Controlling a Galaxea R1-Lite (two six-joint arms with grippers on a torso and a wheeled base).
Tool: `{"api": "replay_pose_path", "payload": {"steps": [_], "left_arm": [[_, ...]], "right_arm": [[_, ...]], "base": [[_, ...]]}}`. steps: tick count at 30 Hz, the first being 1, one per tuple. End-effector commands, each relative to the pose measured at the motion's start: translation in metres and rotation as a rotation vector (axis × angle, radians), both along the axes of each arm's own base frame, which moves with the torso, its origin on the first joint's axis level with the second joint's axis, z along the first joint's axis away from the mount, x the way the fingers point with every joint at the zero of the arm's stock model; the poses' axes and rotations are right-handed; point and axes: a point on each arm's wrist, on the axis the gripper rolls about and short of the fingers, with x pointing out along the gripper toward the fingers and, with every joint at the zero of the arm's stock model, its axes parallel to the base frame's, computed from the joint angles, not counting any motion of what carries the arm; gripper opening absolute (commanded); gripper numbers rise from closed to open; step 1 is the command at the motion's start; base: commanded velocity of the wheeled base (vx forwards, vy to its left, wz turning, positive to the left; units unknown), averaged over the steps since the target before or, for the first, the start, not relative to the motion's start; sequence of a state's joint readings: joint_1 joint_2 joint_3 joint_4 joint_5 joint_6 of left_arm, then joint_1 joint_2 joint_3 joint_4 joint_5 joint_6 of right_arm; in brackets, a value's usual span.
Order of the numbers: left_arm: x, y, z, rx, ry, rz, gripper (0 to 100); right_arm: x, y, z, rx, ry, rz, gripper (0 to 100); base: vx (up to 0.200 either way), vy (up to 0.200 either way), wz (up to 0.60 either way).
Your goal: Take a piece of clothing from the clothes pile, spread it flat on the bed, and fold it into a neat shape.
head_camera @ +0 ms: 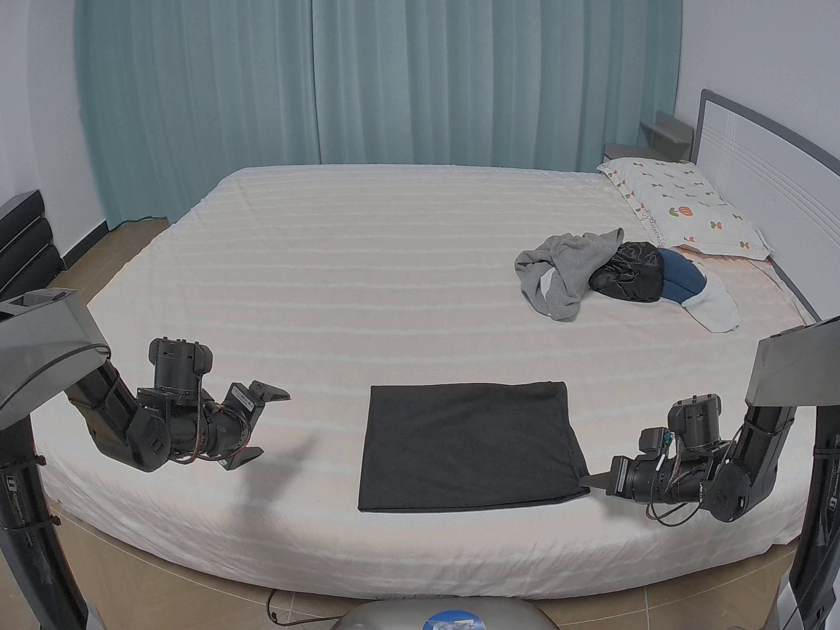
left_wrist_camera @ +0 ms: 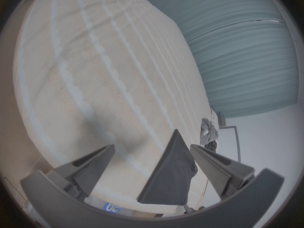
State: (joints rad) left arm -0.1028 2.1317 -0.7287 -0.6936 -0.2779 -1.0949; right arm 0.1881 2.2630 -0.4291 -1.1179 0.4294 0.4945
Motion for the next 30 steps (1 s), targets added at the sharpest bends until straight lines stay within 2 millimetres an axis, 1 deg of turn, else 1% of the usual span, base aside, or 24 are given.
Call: {"api": "replay_pose_path", "payload": {"steps": [1,14,15,19,21,22,23,24,25,26,27,29,30], "left_arm": [[0.0,-0.001,0.0,0.0,-0.001,-0.001,100],[0.001,-0.001,0.001,0.0,-0.004,-0.001,100],[0.001,-0.001,0.001,0.0,-0.004,-0.001,100],[0.001,-0.001,0.001,0.0,-0.004,-0.001,100],[0.001,-0.001,0.001,-0.001,-0.005,-0.001,100],[0.001,-0.002,0.001,-0.001,-0.004,0.002,100],[0.001,-0.002,0.001,-0.001,-0.004,0.002,100],[0.001,-0.001,0.002,0.002,-0.006,0.006,100],[0.001,-0.001,0.001,0.003,-0.004,0.007,100],[0.001,-0.001,0.001,0.003,-0.003,0.007,100],[0.001,-0.001,0.001,0.003,-0.003,0.007,100],[0.001,-0.002,0.001,0.005,-0.004,0.002,100],[0.001,-0.002,0.001,0.005,-0.004,0.002,100]], "right_arm": [[-0.006,-0.002,0.002,-0.008,0.003,0.004,0],[-0.009,-0.007,0.0,-0.02,0.012,-0.003,0],[-0.009,-0.008,0.0,-0.027,0.009,0.002,100],[-0.007,-0.007,0.001,-0.028,-0.004,0.005,100],[-0.006,-0.008,0.005,-0.022,-0.02,0.002,100],[-0.002,-0.009,0.011,-0.012,-0.043,-0.008,100],[-0.002,-0.009,0.011,-0.012,-0.043,-0.008,100],[0.007,-0.009,0.018,0.004,-0.082,-0.018,100],[0.013,-0.008,0.021,0.02,-0.094,-0.029,100],[0.018,-0.007,0.022,0.039,-0.096,-0.044,100],[0.019,-0.007,0.023,0.043,-0.099,-0.047,100],[0.035,0.0,0.025,0.133,-0.072,-0.105,100],[0.036,0.001,0.025,0.143,-0.07,-0.111,100]], "base": [[0.0,0.0,0.0],[0.0,0.0,0.0],[0.0,0.0,0.0],[0.0,0.0,0.0],[0.0,0.0,0.0],[0.0,0.0,0.0],[0.0,0.0,0.0],[0.0,0.0,0.0],[0.0,0.0,0.0],[0.0,0.0,0.0],[0.2,0.0,0.0],[0.2,0.0,0.0],[0.2,0.0,0.0]]}}
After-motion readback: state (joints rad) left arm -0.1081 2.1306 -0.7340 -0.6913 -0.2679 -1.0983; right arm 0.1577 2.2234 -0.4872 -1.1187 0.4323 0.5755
